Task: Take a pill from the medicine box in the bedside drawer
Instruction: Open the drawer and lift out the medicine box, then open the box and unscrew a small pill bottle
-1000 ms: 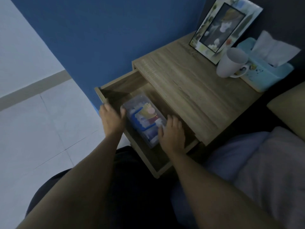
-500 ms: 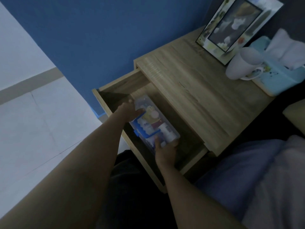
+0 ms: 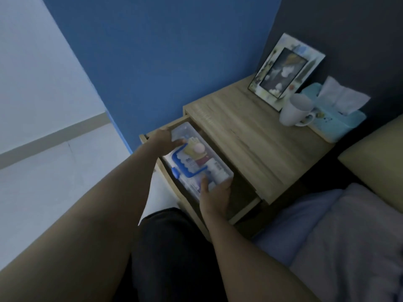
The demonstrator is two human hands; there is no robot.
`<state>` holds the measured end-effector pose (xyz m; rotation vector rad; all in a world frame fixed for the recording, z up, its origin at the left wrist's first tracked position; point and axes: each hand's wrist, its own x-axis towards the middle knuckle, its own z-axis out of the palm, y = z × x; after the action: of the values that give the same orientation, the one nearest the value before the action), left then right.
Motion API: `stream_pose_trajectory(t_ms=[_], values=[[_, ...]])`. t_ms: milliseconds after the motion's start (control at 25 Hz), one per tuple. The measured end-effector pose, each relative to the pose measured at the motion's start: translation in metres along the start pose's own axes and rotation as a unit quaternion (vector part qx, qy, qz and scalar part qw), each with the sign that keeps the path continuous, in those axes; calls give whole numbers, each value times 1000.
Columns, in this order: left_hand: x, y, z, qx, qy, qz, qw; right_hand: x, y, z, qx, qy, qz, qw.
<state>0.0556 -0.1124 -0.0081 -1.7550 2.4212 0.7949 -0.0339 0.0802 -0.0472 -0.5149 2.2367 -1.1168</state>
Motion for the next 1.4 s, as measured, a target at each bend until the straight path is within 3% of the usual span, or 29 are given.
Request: stream_pose_trajectory(t_ms=[120, 280, 360, 640, 920, 1200, 1280, 1320, 1400], values=[[-20, 17, -49, 12, 39, -10, 999, -9, -34, -23, -90, 57, -78, 991], [-27, 39, -93, -12, 92, -20, 996, 19, -79, -49, 10, -2, -141, 990], [-27, 52, -100, -58, 117, -16, 991, 46, -99, -65, 6, 13, -164, 986], [26, 86, -74, -261, 103, -6, 960, 158, -126, -94, -59, 7, -157, 986], [90, 96, -36, -279, 89, 3, 956, 244, -114, -85, -100, -18, -153, 983], [105, 92, -6, -298, 102, -2, 949, 267, -100, -80, -148, -17, -175, 973], [99, 97, 2, -357, 123, -22, 926, 266, -104, -79, -245, 40, -223, 943], [94, 102, 10, -412, 145, -53, 898, 265, -107, -81, -283, 62, -269, 919], [79, 115, 31, -507, 169, -155, 831, 266, -109, -85, -342, 29, -363, 866]])
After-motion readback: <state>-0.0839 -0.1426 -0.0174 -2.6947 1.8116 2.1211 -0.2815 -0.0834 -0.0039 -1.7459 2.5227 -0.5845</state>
